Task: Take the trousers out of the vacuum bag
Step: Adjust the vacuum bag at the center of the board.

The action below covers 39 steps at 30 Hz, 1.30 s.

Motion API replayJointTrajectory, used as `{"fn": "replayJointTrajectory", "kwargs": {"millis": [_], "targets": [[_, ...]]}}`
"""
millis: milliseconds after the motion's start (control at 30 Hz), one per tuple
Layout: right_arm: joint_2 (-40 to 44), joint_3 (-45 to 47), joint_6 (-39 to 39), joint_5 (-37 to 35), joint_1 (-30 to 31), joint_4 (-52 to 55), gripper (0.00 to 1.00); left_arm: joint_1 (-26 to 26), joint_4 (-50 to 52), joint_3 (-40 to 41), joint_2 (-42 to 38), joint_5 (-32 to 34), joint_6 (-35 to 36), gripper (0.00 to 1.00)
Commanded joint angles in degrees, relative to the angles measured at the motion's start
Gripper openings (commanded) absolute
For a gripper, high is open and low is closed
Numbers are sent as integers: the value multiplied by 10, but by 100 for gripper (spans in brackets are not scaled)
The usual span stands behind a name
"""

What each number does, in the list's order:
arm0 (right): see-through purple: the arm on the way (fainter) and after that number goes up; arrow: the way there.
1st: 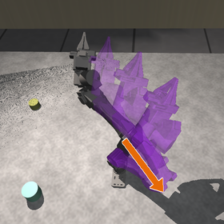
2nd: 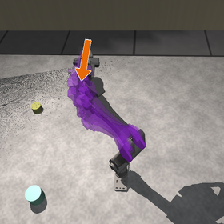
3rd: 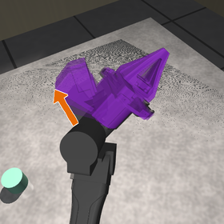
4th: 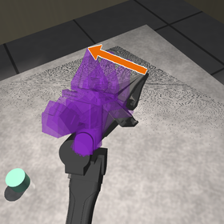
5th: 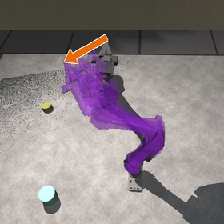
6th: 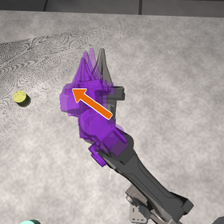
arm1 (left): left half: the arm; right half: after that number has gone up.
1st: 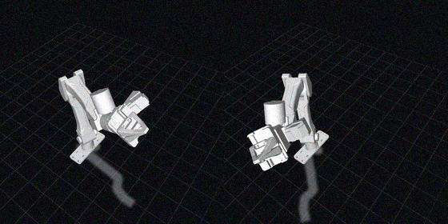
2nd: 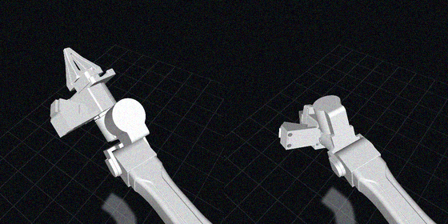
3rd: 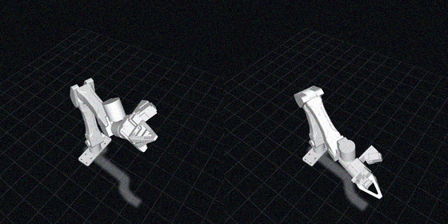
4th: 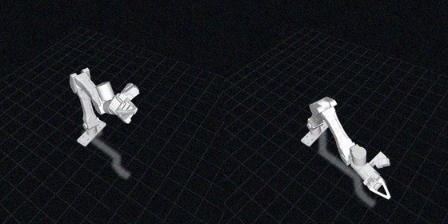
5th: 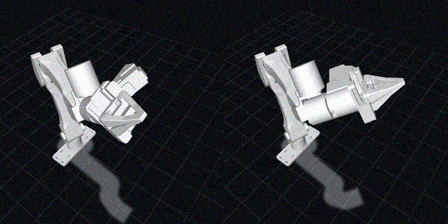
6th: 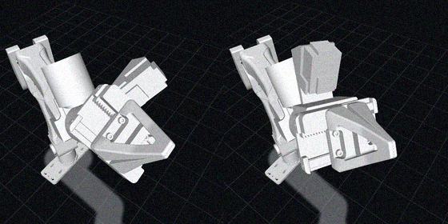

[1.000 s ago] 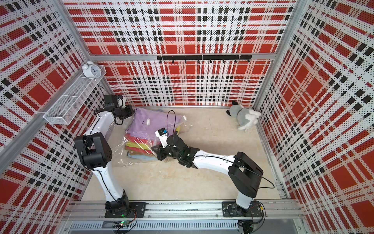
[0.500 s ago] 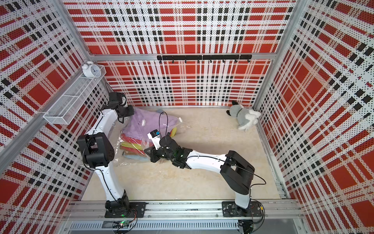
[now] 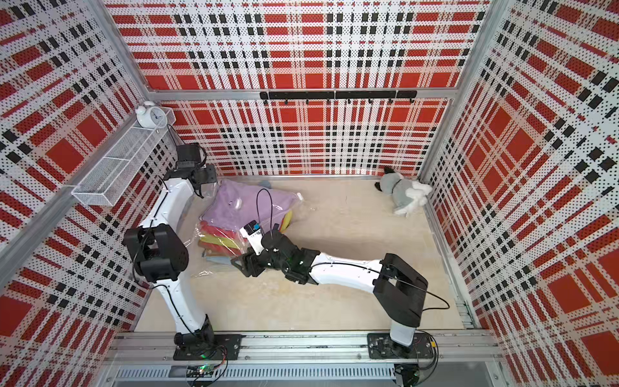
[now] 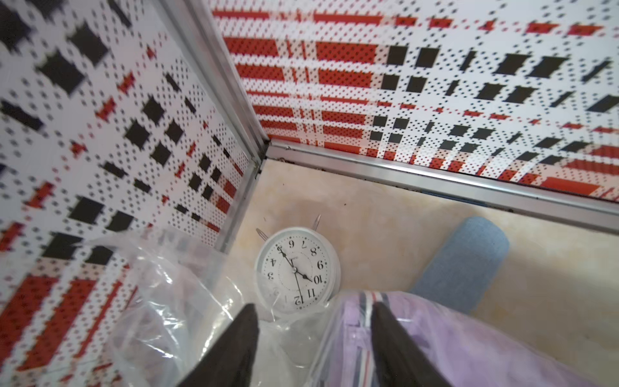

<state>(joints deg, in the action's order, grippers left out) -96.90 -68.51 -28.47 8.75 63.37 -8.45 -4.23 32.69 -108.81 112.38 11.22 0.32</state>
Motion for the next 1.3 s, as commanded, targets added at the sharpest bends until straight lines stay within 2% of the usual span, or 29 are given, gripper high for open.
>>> {"fn": "replayJointTrajectory", "kwargs": {"millis": [0,167,367,600,733,867,1067,1267], "targets": [[65,33,31,-55,-23,78,73,44,-14,-2,-39,32,22,70],[139,71,47,-87,-70,133,78,108,-12,11,-59,53,37,81],[181,76,68,-193,-120,224,87,195,15,7,-62,68,49,85],[245,144,40,-166,-227,214,90,275,44,14,-73,24,8,86],[249,160,40,-153,-262,207,90,334,54,26,-79,29,0,86],[237,166,40,-139,-279,195,91,374,68,45,-80,28,-22,86],[219,175,30,-124,-285,180,91,387,71,94,-100,-4,-60,82],[215,189,21,-124,-290,166,91,412,75,135,-134,2,-70,82]]}}
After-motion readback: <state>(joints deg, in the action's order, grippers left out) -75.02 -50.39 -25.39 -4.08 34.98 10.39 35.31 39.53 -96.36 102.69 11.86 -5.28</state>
